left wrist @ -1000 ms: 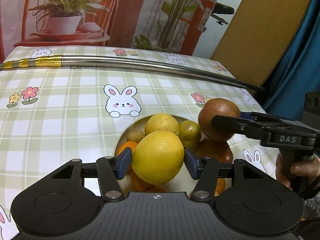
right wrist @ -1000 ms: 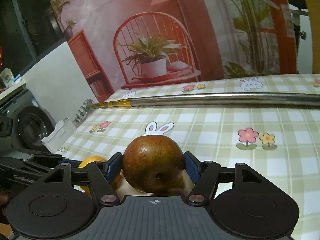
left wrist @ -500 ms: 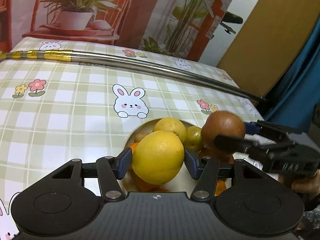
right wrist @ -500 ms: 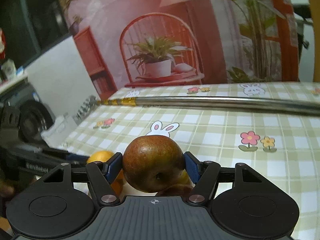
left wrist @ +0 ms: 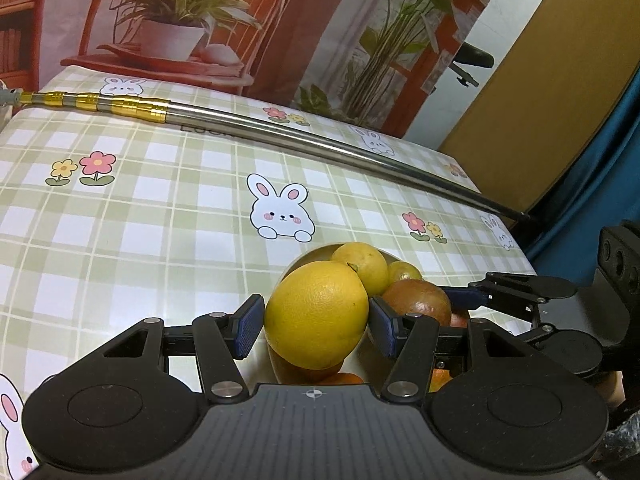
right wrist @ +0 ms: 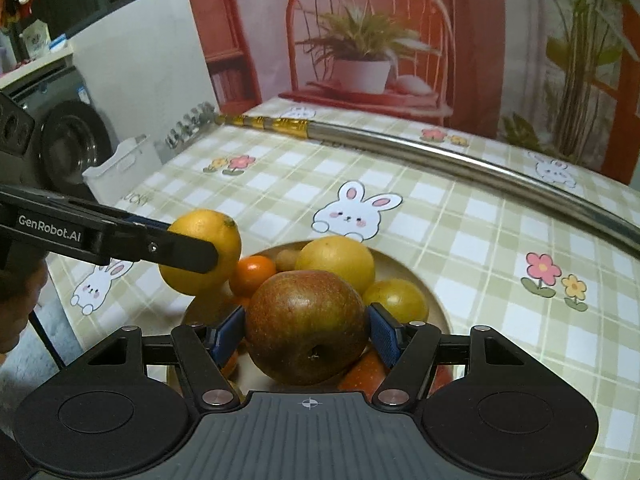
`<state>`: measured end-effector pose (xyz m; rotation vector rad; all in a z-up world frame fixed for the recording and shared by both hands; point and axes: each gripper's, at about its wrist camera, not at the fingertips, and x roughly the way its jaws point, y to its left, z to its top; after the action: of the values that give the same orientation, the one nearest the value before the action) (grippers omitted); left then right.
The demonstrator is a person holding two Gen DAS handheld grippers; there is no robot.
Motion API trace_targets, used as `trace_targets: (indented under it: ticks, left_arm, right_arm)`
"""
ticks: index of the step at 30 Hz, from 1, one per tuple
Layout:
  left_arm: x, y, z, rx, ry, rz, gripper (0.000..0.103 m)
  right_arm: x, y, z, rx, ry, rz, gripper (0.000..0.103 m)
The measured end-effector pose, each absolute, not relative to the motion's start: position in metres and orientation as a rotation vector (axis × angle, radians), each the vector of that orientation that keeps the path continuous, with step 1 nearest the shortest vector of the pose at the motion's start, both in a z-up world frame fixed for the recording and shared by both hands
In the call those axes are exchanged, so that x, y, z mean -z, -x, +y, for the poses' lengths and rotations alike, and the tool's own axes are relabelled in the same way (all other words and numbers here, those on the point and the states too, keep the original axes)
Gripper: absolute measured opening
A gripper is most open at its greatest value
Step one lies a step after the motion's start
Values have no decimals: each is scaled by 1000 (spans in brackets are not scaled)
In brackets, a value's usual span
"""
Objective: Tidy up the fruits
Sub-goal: 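Carry the lemon over the plate with left while right lowers the brown apple onto it, then lower the lemon onto the plate and open the left gripper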
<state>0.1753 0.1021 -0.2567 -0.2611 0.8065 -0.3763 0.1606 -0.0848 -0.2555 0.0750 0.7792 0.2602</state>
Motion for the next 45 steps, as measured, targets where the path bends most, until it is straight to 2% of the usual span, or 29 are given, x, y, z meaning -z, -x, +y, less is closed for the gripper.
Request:
trace_targets:
  ticks: [10,17,30,40,45]
  left_arm:
    - [257,-177,104,376,279,805,60]
    - [256,-178,103,378,279,809,60]
    - [249,-188,76,444,207,799,60]
    - [261,-202,70,444,195,835,60]
    - [262,-202,72,467,205,848,62]
  right_arm:
    - [260,-159,-75,-305,-61,825,63]
    - [259,-157,-79,-328,-102,832,59]
    - [223,-136,-134,-140,-142,682,59]
    - [220,-127,-165,-56,-186,634,59]
    - [224,-126,-165,-49,-200,639,64]
